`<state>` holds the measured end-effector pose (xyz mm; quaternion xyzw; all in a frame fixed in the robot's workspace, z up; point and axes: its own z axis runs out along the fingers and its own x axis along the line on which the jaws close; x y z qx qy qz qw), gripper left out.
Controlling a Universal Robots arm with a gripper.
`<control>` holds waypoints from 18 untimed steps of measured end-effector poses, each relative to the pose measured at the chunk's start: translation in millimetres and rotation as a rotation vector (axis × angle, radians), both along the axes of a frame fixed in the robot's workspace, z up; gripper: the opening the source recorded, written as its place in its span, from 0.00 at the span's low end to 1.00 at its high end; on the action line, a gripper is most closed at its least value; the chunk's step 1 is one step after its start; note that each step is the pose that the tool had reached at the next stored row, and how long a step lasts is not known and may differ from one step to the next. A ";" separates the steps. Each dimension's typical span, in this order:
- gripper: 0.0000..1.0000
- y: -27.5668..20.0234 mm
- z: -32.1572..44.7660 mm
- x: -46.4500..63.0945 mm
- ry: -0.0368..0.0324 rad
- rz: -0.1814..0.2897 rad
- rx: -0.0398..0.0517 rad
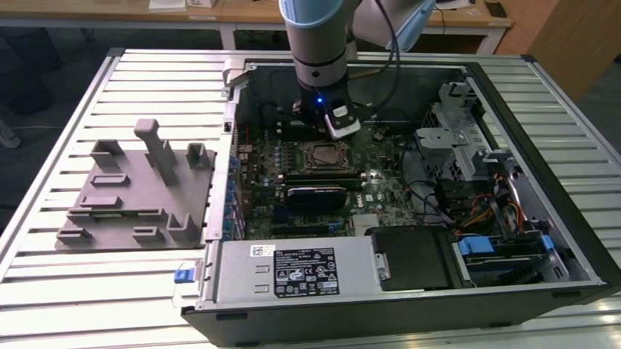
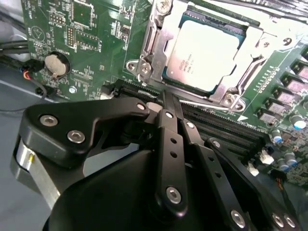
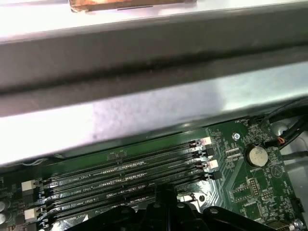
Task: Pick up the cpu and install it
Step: 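Install the first cpu locking lever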
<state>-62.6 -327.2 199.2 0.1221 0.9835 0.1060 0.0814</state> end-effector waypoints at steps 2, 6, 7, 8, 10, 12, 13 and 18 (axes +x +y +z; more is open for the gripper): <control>0.11 0.0 1.9 0.0 -0.0001 -0.001 0.0014; 0.11 0.1 2.1 -0.6 0.0000 -0.004 0.0080; 0.11 0.3 2.0 -1.3 -0.0001 -0.007 0.0089; 0.11 0.6 1.9 -1.9 -0.0001 -0.010 0.0093; 0.11 1.0 1.8 -2.7 -0.0001 -0.019 0.0098; 0.11 1.4 1.6 -3.4 -0.0002 -0.029 0.0100; 0.11 1.6 1.5 -3.5 -0.0002 -0.034 0.0103; 0.11 3.3 0.6 -3.7 -0.0002 -0.061 0.0103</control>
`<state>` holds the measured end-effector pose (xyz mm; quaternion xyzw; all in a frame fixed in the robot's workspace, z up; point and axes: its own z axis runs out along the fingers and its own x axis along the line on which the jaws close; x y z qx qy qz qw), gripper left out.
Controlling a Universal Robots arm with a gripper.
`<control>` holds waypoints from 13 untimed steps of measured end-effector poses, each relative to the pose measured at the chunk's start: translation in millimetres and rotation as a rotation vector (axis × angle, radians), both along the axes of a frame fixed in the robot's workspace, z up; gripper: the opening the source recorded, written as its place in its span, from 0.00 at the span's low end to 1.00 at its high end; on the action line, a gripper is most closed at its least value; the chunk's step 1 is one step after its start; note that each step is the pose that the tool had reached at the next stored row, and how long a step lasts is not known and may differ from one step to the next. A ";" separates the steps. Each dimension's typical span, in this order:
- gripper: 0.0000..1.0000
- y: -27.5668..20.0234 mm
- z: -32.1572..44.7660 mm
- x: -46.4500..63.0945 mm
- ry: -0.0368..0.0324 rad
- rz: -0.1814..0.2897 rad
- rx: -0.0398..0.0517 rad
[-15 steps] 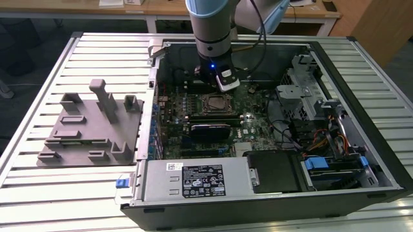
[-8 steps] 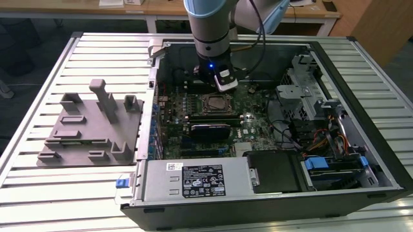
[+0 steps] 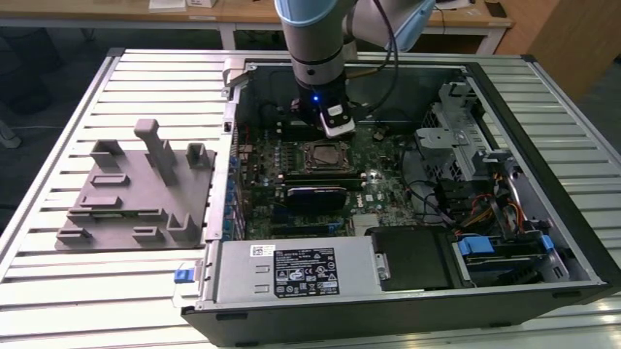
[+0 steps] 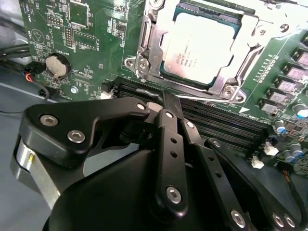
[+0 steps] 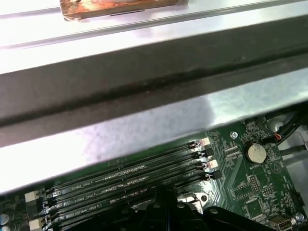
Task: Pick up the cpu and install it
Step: 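Install the first cpu locking lever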
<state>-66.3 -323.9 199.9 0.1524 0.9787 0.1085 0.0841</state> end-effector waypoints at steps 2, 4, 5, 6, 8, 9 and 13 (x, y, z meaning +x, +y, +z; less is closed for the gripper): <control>0.11 0.9 -0.3 0.0 0.0000 -0.010 0.0000; 0.11 1.9 -0.5 0.0 0.0000 -0.018 0.0001; 0.11 2.2 -0.6 0.0 0.0000 -0.021 0.0002; 0.11 2.2 -0.6 0.0 0.0000 -0.023 0.0003; 0.11 2.2 -0.7 0.0 0.0000 -0.023 0.0003; 0.11 2.2 -0.8 0.0 0.0000 -0.024 0.0002; 0.11 2.2 -1.7 -0.1 0.0000 -0.024 -0.0018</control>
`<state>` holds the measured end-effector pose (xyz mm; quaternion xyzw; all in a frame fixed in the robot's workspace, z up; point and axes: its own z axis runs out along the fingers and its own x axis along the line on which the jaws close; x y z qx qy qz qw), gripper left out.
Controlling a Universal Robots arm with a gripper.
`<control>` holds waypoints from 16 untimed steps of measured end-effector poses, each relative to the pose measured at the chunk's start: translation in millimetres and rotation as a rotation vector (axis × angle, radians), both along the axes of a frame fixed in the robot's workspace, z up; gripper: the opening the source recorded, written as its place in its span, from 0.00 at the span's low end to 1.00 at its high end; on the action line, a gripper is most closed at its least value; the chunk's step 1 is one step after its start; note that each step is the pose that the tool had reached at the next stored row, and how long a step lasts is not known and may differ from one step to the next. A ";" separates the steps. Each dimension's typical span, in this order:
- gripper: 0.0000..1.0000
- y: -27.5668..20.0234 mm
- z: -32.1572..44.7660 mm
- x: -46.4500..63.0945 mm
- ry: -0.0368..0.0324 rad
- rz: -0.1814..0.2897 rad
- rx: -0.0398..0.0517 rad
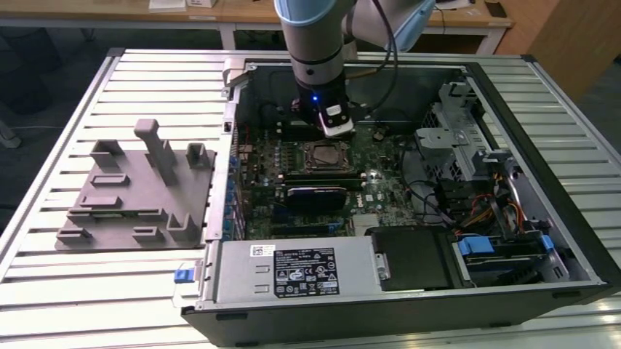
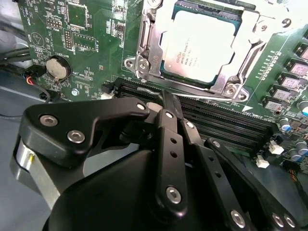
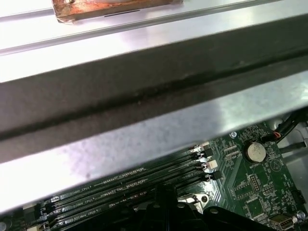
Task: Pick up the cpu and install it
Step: 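Install the first cpu locking lever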
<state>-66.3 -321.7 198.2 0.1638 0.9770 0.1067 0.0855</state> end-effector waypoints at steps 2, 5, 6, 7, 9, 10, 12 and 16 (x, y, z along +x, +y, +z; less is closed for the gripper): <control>0.11 -0.1 -0.6 0.0 0.0000 0.000 -0.0012; 0.11 -0.2 -1.4 0.0 0.0001 0.000 -0.0034; 0.11 -0.3 -1.6 0.0 0.0000 0.000 -0.0042; 0.11 -0.4 -1.8 0.0 0.0000 0.000 -0.0051; 0.11 -0.7 -2.3 0.0 0.0000 0.000 -0.0076; 0.11 -0.9 -2.6 -0.1 0.0000 0.000 -0.0088; 0.11 -1.4 -3.0 0.0 0.0001 0.000 -0.0115; 0.11 -2.5 -4.0 0.0 0.0000 0.000 -0.0167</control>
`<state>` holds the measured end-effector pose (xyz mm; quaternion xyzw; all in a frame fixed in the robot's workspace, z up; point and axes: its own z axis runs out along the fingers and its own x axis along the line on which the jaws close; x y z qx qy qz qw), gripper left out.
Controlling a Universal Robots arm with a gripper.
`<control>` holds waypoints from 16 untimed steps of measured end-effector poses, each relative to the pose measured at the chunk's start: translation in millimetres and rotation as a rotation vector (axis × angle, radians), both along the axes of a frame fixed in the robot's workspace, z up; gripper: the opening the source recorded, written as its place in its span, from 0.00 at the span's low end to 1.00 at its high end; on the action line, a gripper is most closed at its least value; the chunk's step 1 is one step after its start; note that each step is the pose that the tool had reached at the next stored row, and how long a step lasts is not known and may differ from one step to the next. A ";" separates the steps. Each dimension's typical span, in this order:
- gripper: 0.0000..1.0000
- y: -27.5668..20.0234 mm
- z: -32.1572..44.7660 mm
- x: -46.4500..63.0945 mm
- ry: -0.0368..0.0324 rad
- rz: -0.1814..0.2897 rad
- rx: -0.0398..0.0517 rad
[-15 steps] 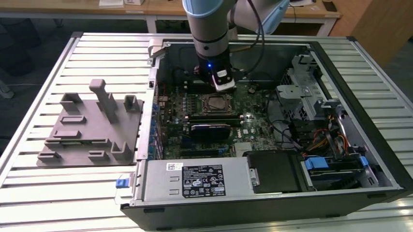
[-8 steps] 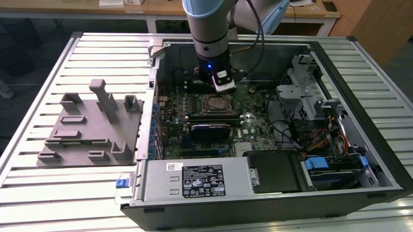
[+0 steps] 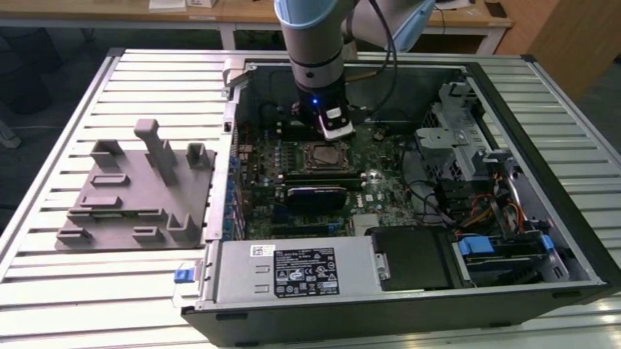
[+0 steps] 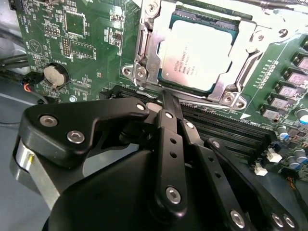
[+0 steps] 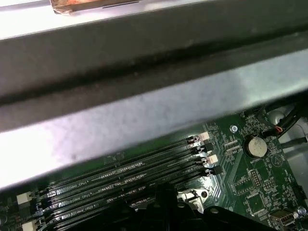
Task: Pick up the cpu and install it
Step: 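Install the first cpu locking lever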
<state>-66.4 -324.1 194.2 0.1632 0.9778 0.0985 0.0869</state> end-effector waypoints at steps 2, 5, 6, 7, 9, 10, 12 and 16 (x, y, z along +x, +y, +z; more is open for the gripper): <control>0.11 -0.1 -0.1 0.0 0.0001 0.000 -0.0008; 0.11 -0.2 -0.2 0.0 -0.0001 0.000 -0.0007; 0.11 -0.2 -0.1 0.0 -0.0001 0.000 -0.0007; 0.11 -0.2 0.1 0.0 0.0000 0.000 -0.0008; 0.11 -0.2 3.2 0.0 -0.0001 0.000 -0.0005; 0.11 -0.2 5.4 0.0 0.0000 0.000 -0.0007; 0.11 -0.2 9.2 0.1 -0.0002 0.000 -0.0005; 0.11 -0.1 10.8 0.5 -0.0002 -0.004 -0.0004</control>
